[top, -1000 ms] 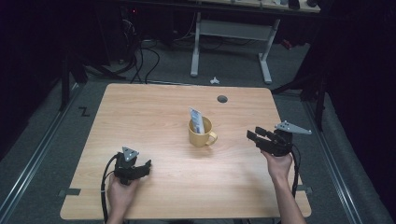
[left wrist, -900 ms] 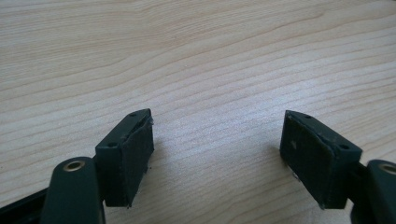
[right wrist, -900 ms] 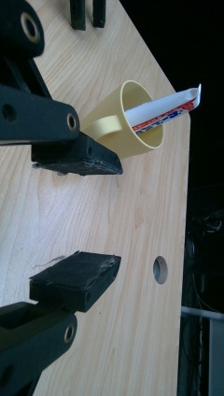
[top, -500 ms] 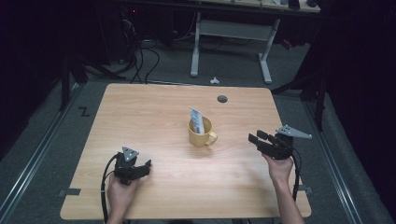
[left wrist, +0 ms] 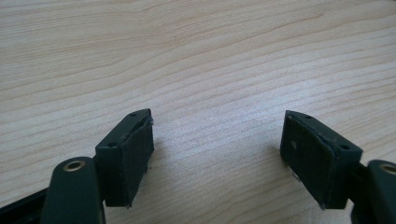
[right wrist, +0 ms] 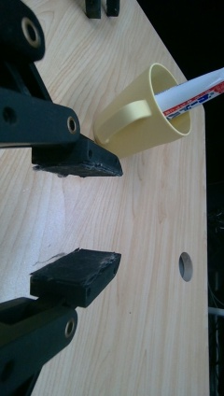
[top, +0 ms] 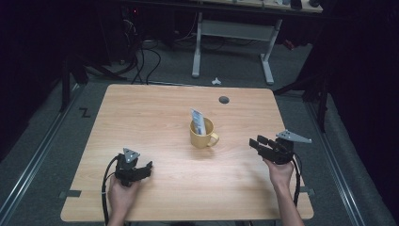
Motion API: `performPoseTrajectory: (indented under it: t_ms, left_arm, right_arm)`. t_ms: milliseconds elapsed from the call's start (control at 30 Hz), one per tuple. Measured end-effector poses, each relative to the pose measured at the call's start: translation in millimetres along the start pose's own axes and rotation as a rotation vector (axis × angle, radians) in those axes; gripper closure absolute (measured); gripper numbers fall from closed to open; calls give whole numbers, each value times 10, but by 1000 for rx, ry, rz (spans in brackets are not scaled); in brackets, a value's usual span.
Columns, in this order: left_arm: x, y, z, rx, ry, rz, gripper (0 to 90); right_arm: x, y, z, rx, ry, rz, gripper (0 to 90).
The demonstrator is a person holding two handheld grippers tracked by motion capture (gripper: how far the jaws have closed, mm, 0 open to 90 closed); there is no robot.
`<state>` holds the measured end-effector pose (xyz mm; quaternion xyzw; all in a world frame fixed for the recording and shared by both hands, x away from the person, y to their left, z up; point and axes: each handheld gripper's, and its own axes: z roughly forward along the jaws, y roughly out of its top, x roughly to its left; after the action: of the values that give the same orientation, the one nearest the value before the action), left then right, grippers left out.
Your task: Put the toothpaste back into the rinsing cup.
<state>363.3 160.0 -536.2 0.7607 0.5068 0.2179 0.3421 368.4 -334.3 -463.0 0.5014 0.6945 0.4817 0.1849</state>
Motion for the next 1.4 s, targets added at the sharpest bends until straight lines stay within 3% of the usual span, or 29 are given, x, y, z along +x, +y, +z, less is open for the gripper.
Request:
performPoseTrajectory:
  t_ms: [300, 800, 1400]
  left_arm:
    - [0, 0, 0, 0, 0, 0, 261]
    - [0, 0, -1, 1, -1, 0, 261]
    - [0, 0, 0, 0, 0, 0, 260]
  right_arm:
    - [-18, -79, 21, 12, -1, 14, 508]
    - [79, -120, 153, 53, -8, -28, 503]
    - [117, -230, 346, 95, -9, -32, 504]
